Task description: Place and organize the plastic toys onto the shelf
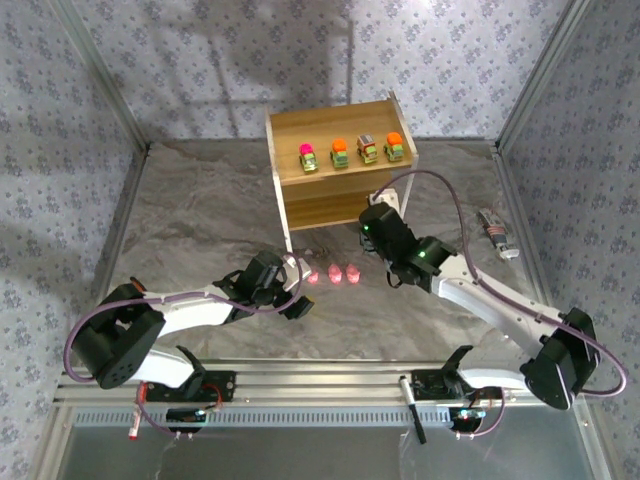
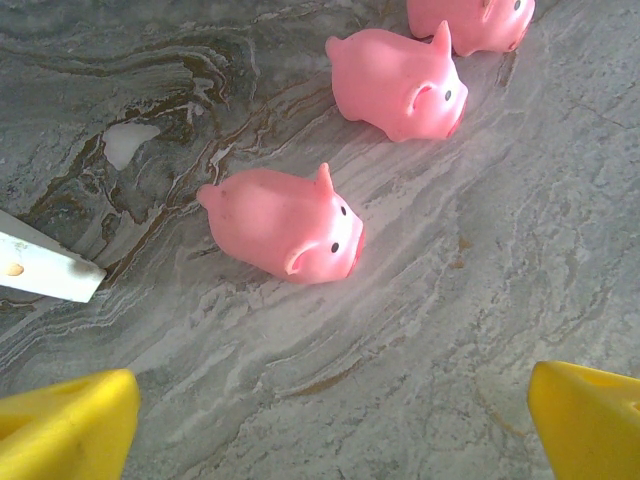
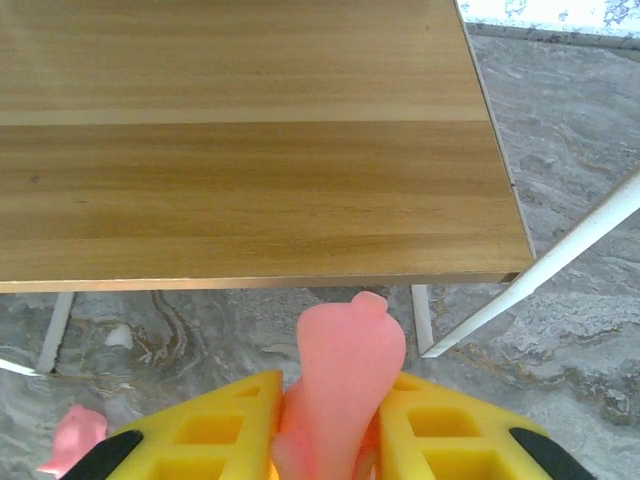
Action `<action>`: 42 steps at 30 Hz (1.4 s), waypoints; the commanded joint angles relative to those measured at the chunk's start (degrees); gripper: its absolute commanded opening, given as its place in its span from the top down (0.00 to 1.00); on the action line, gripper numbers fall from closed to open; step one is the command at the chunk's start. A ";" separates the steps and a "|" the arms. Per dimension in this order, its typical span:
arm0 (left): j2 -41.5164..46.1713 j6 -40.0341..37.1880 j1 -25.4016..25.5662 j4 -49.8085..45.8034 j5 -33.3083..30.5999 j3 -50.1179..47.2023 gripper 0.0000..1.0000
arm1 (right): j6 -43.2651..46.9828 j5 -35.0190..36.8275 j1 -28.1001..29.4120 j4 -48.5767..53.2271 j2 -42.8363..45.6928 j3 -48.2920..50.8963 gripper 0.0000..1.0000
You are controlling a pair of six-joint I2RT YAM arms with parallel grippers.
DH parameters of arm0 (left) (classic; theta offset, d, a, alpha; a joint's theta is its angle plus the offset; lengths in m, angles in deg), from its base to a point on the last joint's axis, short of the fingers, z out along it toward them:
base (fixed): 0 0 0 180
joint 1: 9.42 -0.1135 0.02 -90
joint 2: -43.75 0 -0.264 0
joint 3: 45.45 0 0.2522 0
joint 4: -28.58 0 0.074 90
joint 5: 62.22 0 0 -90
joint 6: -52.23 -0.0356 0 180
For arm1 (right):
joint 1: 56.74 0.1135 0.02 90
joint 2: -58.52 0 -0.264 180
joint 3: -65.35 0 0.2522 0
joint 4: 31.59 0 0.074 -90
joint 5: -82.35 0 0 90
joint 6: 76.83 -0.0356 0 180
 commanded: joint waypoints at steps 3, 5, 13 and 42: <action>0.77 -0.81 0.34 1.21 0.23 0.82 0.00 | 1.34 -1.66 -1.94 -1.25 -1.98 -2.34 0.73; 0.91 -0.81 0.36 1.22 0.22 0.75 0.00 | 1.36 -2.25 -2.56 -1.90 -2.97 -2.64 0.73; 1.07 -0.90 0.37 1.30 0.24 0.62 0.00 | 1.87 -3.50 -4.36 -4.23 -6.33 -4.23 0.73; 9.35 0.35 -3.93 3.02 2.08 -2.29 0.00 | 1.23 -6.10 -10.04 -5.87 -13.63 -9.71 0.73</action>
